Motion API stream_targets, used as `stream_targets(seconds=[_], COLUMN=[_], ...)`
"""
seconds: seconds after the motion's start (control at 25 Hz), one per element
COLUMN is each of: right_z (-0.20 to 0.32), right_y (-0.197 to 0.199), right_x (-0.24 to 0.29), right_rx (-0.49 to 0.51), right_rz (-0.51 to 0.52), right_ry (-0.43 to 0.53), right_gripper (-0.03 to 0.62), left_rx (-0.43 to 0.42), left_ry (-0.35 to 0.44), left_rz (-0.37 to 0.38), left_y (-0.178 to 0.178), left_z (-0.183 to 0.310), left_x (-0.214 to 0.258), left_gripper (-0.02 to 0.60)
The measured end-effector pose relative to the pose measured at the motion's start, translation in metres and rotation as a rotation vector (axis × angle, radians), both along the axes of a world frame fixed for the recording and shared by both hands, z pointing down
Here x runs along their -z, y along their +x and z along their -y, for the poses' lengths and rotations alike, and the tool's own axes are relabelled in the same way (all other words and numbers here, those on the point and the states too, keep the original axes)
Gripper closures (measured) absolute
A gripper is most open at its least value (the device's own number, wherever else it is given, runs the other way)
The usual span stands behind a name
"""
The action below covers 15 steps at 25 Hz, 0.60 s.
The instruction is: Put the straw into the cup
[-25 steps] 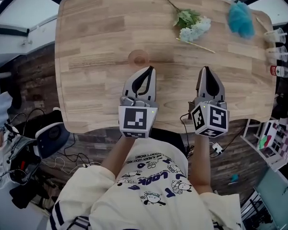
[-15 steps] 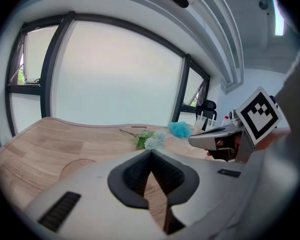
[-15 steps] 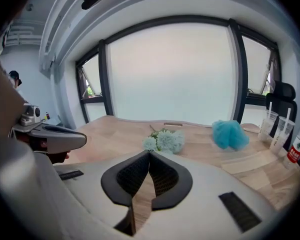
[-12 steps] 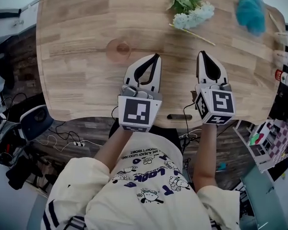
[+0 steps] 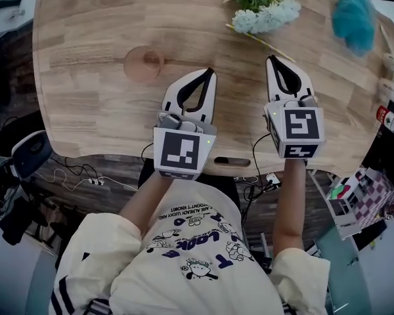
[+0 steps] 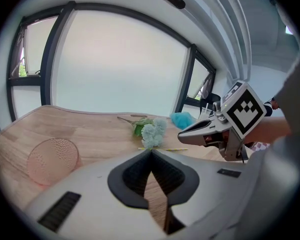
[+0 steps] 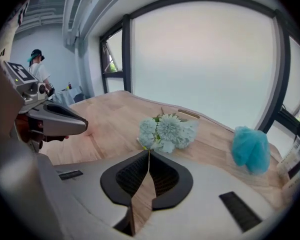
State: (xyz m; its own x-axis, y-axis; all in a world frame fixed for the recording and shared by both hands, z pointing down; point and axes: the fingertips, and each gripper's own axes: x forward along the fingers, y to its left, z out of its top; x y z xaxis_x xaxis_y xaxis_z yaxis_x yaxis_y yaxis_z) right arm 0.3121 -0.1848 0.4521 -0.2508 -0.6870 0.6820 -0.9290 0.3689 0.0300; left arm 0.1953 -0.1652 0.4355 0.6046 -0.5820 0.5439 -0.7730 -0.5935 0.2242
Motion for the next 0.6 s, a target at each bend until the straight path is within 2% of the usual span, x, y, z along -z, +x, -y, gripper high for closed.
stream_targets(seconds=[0.36, 0.6], right_z=[0.01, 0.016], right_y=[0.001, 0.006], right_x=[-0.029, -0.039], right_rx=[0.217, 0.309], right_rz=[-0.179, -0.257], right_ry=[-0.102, -0.147], right_gripper=[0.541, 0.531], left_rx=[0.042, 0.052], left_ry=[0.0, -0.012], left_rz=[-0.026, -0.035], left_y=[0.002, 0.003], left_z=[0.005, 0.003], left_x=[-0.004, -0.006], left_gripper=[0.554, 0.554])
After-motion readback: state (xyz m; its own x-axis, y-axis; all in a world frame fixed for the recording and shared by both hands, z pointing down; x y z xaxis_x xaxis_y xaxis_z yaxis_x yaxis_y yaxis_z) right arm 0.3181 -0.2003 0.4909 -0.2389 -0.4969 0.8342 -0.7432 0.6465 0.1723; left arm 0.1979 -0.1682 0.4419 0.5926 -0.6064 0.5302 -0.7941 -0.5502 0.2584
